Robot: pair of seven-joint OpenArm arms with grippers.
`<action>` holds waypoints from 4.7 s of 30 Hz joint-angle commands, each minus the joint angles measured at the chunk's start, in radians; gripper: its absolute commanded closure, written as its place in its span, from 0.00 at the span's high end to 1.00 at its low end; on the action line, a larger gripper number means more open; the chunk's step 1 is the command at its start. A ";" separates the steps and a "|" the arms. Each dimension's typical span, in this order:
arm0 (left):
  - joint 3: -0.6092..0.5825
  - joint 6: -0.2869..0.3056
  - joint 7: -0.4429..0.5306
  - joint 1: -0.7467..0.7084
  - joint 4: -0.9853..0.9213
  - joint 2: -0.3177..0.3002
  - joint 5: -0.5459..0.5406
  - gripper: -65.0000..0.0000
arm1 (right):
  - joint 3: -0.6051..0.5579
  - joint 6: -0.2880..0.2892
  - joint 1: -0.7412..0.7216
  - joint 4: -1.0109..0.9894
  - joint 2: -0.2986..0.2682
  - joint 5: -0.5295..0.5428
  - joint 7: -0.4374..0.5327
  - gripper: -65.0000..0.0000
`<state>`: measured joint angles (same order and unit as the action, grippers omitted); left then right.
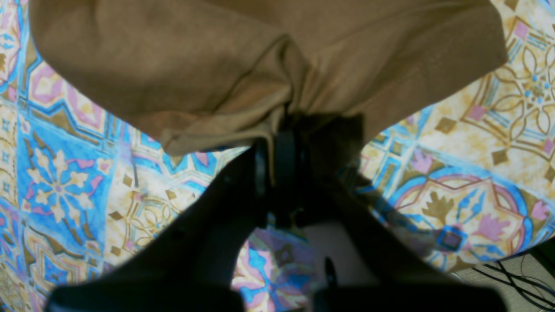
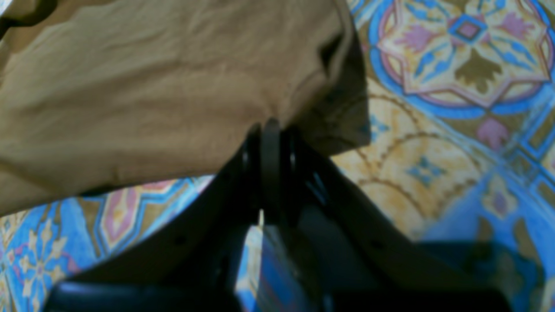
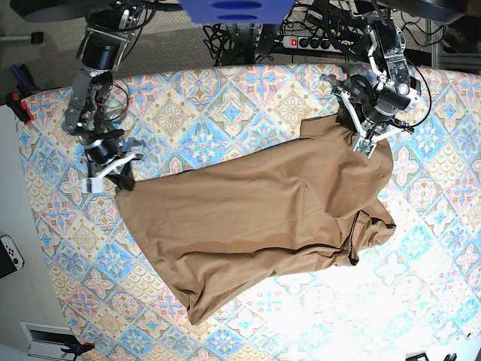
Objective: Layout the t-shirt on the table in an organized manner, then fold the t-shirt properly
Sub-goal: 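Grasp the shirt edge with the right gripper and drag it outward, then lift the shirt with both grippers and swing it over the table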
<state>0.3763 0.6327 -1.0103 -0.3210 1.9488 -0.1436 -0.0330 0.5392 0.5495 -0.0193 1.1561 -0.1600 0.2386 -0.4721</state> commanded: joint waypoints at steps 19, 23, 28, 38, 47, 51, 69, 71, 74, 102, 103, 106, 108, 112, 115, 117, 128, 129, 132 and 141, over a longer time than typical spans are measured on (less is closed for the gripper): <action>-0.070 -0.001 0.008 -0.102 0.064 -0.008 -0.008 0.00 | 0.239 -0.016 0.111 0.103 -0.017 -0.011 0.002 0.00; -0.070 -0.001 0.008 -0.168 0.065 -0.006 -0.005 0.00 | 0.243 -0.016 0.164 0.198 -0.013 -0.011 -0.003 0.00; -0.070 0.055 0.008 -0.263 0.070 -0.011 -0.009 0.00 | 0.243 -0.016 0.236 0.272 -0.011 -0.011 -0.003 0.00; -0.073 0.065 -0.057 -0.346 0.128 -0.029 0.000 0.00 | 0.239 -0.016 0.250 0.278 0.017 -0.011 -0.003 0.00; -0.142 0.065 -0.143 -0.312 0.071 -0.055 0.000 0.00 | 0.239 -0.016 0.252 0.278 0.017 -0.011 -0.003 0.00; -0.144 0.065 -0.195 -0.292 0.100 -0.055 -0.002 0.00 | 0.241 -0.016 0.252 0.278 0.017 -0.011 -0.003 0.00; 0.023 0.065 -0.386 0.242 0.143 0.017 0.000 0.00 | 0.229 -0.016 0.218 0.445 0.017 -0.009 -0.116 0.00; 0.023 0.065 -0.386 0.362 0.143 0.017 0.000 0.00 | 0.215 -0.016 0.123 0.447 0.017 -0.009 -0.184 0.00; 0.023 0.065 -0.386 0.541 0.126 0.016 0.021 0.00 | 0.192 -0.016 -0.012 0.447 0.000 -0.012 -0.270 0.00; -0.084 0.065 -0.386 1.630 -0.653 0.039 0.361 0.00 | 0.002 -0.064 -0.862 0.101 -0.082 -0.229 -0.359 0.00; -0.084 0.065 -0.386 1.630 -0.609 0.029 0.361 0.00 | 0.002 -0.062 -0.861 0.120 -0.082 -0.229 -0.374 0.00; -0.086 0.065 -0.386 1.581 -0.391 -0.011 0.359 0.00 | 0.002 -0.061 -0.858 0.241 -0.082 -0.227 -0.412 0.00; -0.110 0.065 -0.386 1.466 -0.225 -0.041 0.359 0.00 | 0.009 -0.061 -0.778 0.330 -0.082 -0.226 -0.439 0.00; -0.171 0.065 -0.386 1.193 0.030 -0.078 0.362 0.00 | 0.008 -0.061 -0.595 0.430 -0.082 -0.226 -0.446 0.00; -0.171 0.065 -0.386 0.972 0.062 -0.078 0.361 0.00 | 0.009 -0.061 -0.483 0.439 -0.046 -0.224 -0.394 0.00; -0.145 0.065 -0.386 0.833 0.065 -0.077 0.359 0.00 | 0.009 -0.061 -0.382 0.425 -0.016 -0.224 -0.339 0.00; -0.063 0.065 -0.386 0.251 0.065 -0.011 0.278 0.00 | 0.068 -0.061 0.000 0.315 0.078 -0.193 -0.110 0.00; -0.063 0.065 -0.386 0.219 0.065 -0.008 0.272 0.00 | 0.081 -0.061 0.023 0.310 0.081 -0.186 -0.098 0.00; -0.061 0.065 -0.386 0.122 0.065 -0.003 0.267 0.00 | 0.118 -0.061 0.084 0.310 0.084 -0.163 -0.084 0.00; -0.063 0.065 -0.313 -0.036 0.065 0.028 0.267 0.00 | 0.203 -0.059 0.161 0.321 0.086 -0.124 -0.086 0.00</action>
<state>0.3080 0.7025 -1.3167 -0.3576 1.9953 -0.1104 0.2100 0.7368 0.4980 0.1547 1.4559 -0.0612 0.1017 -0.5850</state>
